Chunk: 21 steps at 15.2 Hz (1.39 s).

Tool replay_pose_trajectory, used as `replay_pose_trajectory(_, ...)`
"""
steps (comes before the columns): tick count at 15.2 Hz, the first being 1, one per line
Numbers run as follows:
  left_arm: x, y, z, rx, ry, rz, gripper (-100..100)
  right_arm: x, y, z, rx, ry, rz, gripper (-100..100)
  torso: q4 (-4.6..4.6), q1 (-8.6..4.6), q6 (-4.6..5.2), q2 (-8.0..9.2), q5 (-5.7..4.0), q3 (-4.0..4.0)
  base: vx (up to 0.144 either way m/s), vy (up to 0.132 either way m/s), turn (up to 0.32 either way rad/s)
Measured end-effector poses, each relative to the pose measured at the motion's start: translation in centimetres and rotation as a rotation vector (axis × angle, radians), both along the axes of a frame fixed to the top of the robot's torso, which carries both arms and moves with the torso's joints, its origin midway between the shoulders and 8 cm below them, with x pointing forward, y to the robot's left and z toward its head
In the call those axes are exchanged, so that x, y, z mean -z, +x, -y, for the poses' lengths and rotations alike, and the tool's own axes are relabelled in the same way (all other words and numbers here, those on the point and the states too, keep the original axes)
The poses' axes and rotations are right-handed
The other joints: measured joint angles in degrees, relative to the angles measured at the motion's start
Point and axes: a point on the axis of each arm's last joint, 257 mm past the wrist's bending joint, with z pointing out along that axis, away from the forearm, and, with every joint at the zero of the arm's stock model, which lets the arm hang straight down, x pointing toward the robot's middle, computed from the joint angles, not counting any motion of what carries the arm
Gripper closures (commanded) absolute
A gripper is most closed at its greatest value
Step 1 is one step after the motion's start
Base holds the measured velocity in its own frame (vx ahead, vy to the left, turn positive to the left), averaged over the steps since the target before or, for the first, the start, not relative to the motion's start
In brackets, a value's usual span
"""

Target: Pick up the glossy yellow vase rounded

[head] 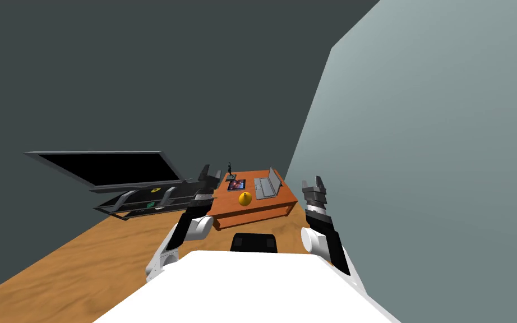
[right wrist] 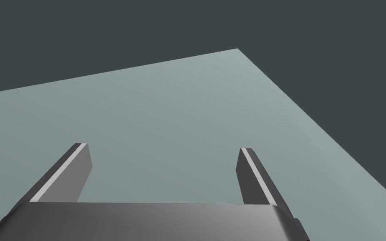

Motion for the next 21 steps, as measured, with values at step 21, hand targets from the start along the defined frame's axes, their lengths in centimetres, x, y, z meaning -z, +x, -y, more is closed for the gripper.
replay_pose_trajectory(21,18.0,9.1,-7.2,-0.105,0.001,-0.551,-100,0.0,0.0,0.0,0.000,0.000,0.000,0,-0.01,-0.02,0.01,-0.03,0.00,-0.02,0.015,-0.005,-0.106)
